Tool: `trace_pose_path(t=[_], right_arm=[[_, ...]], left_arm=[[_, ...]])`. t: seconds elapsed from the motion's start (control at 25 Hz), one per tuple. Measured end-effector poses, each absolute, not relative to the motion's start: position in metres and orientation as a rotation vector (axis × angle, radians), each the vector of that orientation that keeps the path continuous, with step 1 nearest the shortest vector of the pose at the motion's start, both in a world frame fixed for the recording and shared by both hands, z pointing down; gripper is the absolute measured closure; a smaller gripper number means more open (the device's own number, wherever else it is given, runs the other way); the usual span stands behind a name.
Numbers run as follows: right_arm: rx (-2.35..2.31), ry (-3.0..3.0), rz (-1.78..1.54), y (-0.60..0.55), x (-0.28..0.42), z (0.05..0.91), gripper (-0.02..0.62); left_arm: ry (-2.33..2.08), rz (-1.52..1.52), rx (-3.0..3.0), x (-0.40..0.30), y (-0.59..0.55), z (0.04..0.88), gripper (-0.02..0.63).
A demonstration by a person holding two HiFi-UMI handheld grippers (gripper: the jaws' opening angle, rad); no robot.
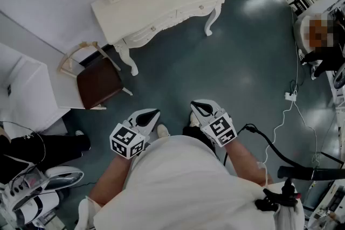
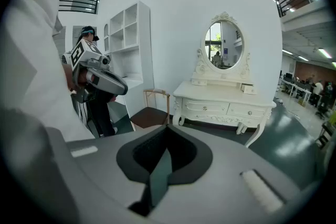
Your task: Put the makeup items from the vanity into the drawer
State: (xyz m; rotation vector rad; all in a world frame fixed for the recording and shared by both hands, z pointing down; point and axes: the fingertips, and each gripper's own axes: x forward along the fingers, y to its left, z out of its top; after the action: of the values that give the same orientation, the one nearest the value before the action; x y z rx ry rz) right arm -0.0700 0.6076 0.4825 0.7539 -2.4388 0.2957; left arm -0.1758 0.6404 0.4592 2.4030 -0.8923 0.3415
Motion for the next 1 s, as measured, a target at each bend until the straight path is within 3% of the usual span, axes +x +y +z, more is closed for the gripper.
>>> trace_pose_path(t=[0.36, 0.76, 0.88, 1.0], right_arm=[[0.769, -2.393, 0.287, 0.628, -0.1, 0.488, 0.597], [0.927, -2.343, 0.344, 0.599, -0.059, 0.483, 0.595], [0.963, -2.359, 0.341, 0.562, -0.043, 0.485, 0.533], [0.972, -2.38, 0.348, 0.513, -0.027, 0.488, 0.534]], left_arm=[[-0.886, 0.315, 2.421, -0.214, 0.647, 0.465, 0.606], [-0.811, 0.33, 2.478, -0.18, 0.606, 0.47, 0.604], [-0.811, 0.343, 2.487, -0.167, 0.574, 0.473, 0.584], [-0.829, 0.361, 2.472, -0.153, 0.533, 0.477, 0.572]])
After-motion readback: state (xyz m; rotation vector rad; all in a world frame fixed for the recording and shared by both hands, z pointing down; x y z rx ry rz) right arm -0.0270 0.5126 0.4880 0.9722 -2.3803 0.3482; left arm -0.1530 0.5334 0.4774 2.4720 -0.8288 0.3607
